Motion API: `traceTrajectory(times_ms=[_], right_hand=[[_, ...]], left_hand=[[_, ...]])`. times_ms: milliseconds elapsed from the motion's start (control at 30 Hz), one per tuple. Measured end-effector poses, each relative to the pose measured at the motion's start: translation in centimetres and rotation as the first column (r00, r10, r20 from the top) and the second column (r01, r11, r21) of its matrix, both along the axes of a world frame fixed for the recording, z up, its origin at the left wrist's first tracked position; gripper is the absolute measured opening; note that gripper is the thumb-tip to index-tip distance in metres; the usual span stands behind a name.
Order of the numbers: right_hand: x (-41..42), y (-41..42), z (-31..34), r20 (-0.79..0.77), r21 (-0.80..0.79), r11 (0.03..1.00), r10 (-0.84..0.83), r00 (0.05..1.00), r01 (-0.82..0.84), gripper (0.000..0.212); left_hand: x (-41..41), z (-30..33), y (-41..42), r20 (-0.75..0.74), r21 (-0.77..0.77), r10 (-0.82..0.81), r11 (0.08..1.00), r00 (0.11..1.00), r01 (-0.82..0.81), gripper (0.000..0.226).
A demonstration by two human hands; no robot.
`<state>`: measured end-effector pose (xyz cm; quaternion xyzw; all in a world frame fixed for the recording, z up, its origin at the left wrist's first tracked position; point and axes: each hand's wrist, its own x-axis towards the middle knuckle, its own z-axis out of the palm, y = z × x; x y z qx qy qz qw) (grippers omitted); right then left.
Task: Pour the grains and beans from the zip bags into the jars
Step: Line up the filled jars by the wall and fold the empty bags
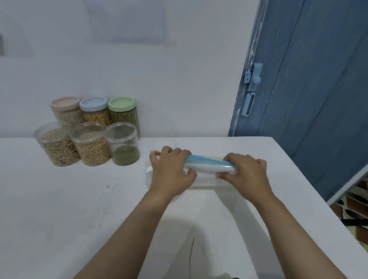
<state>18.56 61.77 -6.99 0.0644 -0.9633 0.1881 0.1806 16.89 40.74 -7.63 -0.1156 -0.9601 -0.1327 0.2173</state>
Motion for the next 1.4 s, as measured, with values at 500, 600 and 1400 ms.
traceTrajectory(times_ms=[500, 600, 1400], right_hand=[[-6.9, -0.3, -0.4, 0.510, -0.033, 0.996, 0.091, 0.855, -0.086, 0.024], [-7.1, -0.5, -1.6, 0.438, -0.026, 0.998, 0.061, 0.897, -0.056, 0.020], [-6.5, -2.7, -4.9, 0.452, 0.190, 0.981, -0.065, 0.889, -0.025, 0.052]], left_hand=[[-7.8, -0.9, -1.2, 0.286, -0.106, -0.002, 0.994, 0.958, 0.034, 0.041], [-8.7, -2.1, -1.6, 0.328, -0.097, -0.040, 0.992, 0.944, 0.076, 0.042], [-6.6, -5.9, -2.4, 0.317, -0.087, -0.141, 0.980, 0.938, 0.176, 0.061]])
